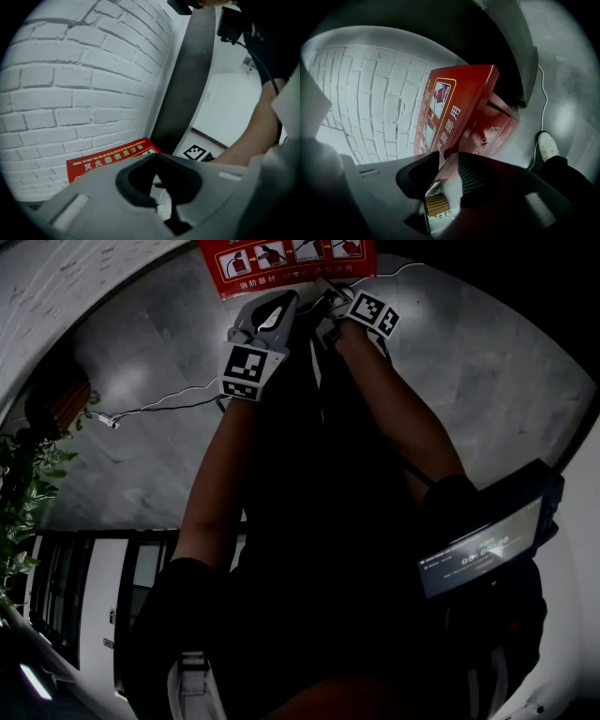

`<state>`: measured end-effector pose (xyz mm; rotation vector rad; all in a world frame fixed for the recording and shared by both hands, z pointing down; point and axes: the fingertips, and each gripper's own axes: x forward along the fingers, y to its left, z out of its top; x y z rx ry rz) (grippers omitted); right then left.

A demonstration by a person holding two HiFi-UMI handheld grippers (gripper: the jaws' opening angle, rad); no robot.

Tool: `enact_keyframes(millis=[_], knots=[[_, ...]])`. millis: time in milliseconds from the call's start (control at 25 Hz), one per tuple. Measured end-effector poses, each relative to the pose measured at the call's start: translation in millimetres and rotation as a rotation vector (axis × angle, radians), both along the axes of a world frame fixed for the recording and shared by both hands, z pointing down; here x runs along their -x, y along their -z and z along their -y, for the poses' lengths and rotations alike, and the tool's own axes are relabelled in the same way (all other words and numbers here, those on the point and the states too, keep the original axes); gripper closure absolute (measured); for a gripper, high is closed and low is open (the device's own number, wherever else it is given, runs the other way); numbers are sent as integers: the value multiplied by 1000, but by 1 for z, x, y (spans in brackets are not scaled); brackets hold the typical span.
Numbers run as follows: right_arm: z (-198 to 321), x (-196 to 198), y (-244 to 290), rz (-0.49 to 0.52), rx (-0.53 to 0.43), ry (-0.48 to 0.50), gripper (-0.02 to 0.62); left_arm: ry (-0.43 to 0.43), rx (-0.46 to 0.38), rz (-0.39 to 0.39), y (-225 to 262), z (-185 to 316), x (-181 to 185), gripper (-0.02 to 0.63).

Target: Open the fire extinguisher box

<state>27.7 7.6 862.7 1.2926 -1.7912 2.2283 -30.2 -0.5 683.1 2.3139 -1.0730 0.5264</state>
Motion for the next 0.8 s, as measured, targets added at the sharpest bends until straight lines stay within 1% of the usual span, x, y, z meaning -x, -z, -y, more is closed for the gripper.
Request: enact_keyframes(millis=[280,480,640,800], knots=[[3,4,-6,35,16,-5,480,35,-1,0,-1,-6,8,604],[2,2,10,44,13,-5,486,40,-12,1,10,-8,9,604],[4,1,37,63,-22,0,494,37,-36,-1,27,-2,7,604],[8,2,75,90,-94,20,497,28,-56,3,43,0,3,604]])
